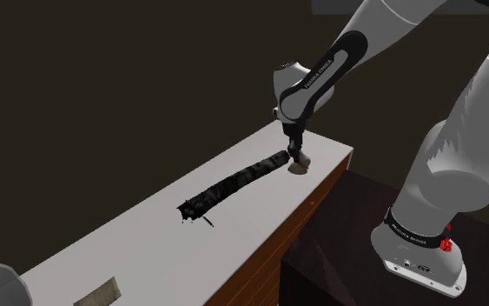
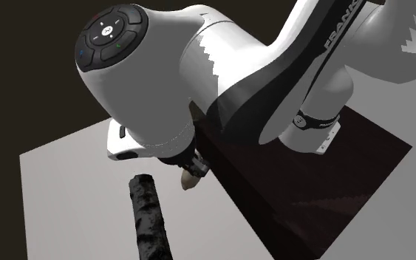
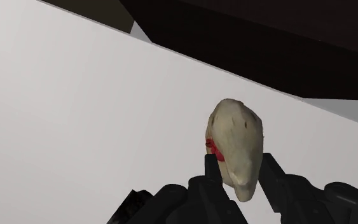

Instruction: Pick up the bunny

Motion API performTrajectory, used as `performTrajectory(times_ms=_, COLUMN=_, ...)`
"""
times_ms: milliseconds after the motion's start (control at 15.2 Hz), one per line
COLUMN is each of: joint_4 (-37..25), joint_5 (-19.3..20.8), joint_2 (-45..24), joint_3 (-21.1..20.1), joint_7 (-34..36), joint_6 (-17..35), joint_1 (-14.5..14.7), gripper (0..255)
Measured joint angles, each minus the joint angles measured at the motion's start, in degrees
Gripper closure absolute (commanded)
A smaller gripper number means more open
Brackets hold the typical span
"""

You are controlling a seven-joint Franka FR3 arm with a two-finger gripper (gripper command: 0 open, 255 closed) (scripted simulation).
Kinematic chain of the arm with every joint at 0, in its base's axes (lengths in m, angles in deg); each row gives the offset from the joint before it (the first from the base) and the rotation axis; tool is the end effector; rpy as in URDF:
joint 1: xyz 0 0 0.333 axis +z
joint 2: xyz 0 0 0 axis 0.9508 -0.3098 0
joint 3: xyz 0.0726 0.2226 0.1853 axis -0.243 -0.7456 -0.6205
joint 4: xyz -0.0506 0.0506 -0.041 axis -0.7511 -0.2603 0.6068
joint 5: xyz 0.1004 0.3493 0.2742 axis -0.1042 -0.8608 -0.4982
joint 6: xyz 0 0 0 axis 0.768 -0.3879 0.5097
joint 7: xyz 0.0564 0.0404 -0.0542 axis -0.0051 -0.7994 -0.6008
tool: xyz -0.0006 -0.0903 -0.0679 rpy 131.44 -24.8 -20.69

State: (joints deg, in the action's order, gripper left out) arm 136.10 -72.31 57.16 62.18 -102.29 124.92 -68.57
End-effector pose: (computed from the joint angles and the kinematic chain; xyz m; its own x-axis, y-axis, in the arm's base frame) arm 0.4522 -0.0645 0.2032 0.9340 0.3099 -0.1777 0.3156 -0.9489 0.0042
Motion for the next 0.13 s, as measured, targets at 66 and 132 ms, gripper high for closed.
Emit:
performTrajectory(times_ms=66, joint_4=-0.2, joint_5=0.1, joint_2=0.7, joint_3=0.0, joint_7=0.0, joint_6=-0.9, joint_1=0.0, gripper=255)
performTrajectory(times_ms=132, joint_4=-0.3, joint_5=0.1, joint_2=1.1, joint_3=0.0, joint_7=-0.1, joint_6=-1.4, joint_1=0.0, gripper=255)
